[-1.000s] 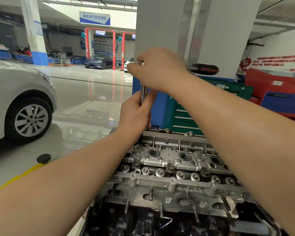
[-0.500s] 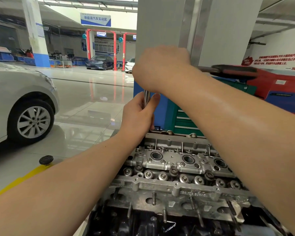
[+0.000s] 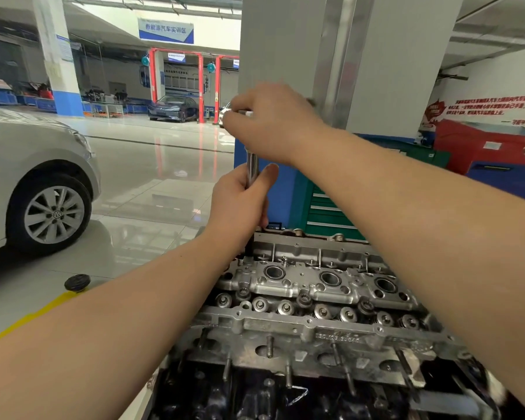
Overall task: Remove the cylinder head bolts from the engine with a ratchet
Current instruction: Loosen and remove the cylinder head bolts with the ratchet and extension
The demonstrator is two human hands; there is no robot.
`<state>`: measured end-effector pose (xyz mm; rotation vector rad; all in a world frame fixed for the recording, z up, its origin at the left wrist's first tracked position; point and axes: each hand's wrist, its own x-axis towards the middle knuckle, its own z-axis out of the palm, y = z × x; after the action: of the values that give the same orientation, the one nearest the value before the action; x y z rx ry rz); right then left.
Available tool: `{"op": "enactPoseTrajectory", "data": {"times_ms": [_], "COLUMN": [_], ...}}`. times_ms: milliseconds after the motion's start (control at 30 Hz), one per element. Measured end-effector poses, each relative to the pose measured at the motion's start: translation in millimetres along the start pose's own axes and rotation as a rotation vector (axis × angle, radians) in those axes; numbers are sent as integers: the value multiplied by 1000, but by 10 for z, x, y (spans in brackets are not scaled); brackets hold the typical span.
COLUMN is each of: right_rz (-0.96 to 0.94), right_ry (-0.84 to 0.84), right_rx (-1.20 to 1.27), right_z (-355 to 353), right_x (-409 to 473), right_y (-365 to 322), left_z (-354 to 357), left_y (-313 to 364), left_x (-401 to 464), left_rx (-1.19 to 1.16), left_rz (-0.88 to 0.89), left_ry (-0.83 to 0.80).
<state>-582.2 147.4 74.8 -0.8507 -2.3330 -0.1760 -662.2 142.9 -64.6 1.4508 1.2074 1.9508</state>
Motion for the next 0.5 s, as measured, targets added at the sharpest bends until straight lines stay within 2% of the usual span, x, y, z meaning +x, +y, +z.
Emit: {"op": "enactPoseTrajectory", "data": {"times_ms": [67,100,167,233,300,400,467,500], "right_rz": [70,84,101,92,53,-50,-63,-66], "right_ry": [45,45,34,58,31,-106,-110,-82], "right_rx": [-404,-519,-615,-594,-442,46,338,407], "right_z": [-50,-71,-74,-27,-6,-45,-44,-19], "right_x": [44,56,66,99,130,81,0,-32], "right_y": [-111,-140,-165,-139,-68,122,226,252], "left_z": [-13,-10,11,26,33,46,67,69], "left_y": [2,2,4,13,15,14,21,20], "left_x": [-11,-14,-19,-10,10,24,17,15], "left_rx": [-24,-26,-12,-10,-65,-106,-119,-126], "left_rz": [-3,-4,-8,-31,-72,-92,-98,-99], "left_ry": [-13,-18,-10,6,4,-36,-61,-69]}}
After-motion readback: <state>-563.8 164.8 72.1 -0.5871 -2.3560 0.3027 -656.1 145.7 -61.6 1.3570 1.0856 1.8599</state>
